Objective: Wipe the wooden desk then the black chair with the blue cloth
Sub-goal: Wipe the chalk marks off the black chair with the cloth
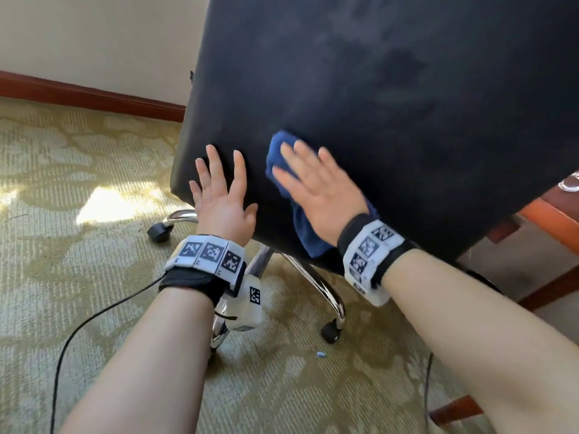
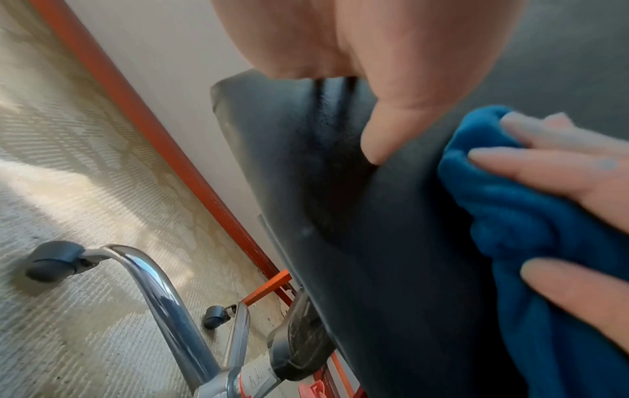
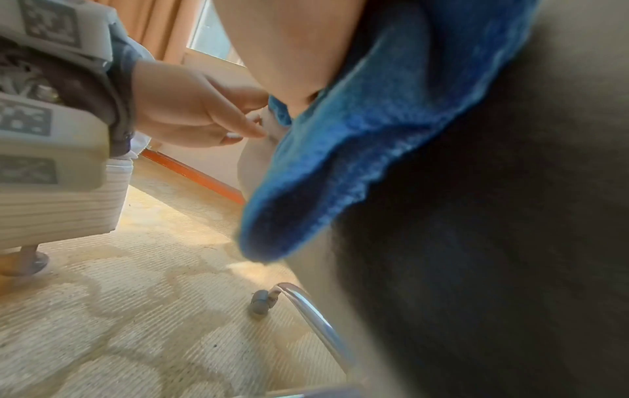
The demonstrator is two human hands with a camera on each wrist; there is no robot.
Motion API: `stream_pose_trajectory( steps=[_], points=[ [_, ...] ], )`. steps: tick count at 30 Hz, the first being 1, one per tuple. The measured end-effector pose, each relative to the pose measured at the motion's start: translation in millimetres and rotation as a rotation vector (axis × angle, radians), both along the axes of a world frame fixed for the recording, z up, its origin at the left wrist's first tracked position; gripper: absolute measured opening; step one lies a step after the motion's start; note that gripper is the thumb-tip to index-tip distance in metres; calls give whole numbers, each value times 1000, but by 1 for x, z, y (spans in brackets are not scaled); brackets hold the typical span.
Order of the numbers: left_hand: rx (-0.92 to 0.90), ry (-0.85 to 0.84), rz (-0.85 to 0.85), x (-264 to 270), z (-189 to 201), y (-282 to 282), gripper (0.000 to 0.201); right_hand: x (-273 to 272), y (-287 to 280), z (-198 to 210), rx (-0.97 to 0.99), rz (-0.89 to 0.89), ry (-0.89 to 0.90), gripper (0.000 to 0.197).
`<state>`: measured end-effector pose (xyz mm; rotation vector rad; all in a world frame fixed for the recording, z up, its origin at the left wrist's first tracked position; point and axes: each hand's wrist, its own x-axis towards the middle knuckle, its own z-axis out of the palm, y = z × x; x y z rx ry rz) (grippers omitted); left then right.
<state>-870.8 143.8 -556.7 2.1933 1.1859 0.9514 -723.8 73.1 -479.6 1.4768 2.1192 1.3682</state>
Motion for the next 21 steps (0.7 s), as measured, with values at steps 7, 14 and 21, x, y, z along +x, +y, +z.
stream_pose_trajectory(
  steps=[7, 14, 21],
  points=[
    [48, 11, 15, 10, 18, -22, 89, 32, -41, 4, -55, -17, 101, 58],
    [341, -14, 44, 12, 98, -4, 80, 44, -33, 77, 192, 109, 132, 56],
    [294, -52, 121, 11, 128, 8, 80, 51, -29, 116, 339, 176, 169, 56]
  ],
)
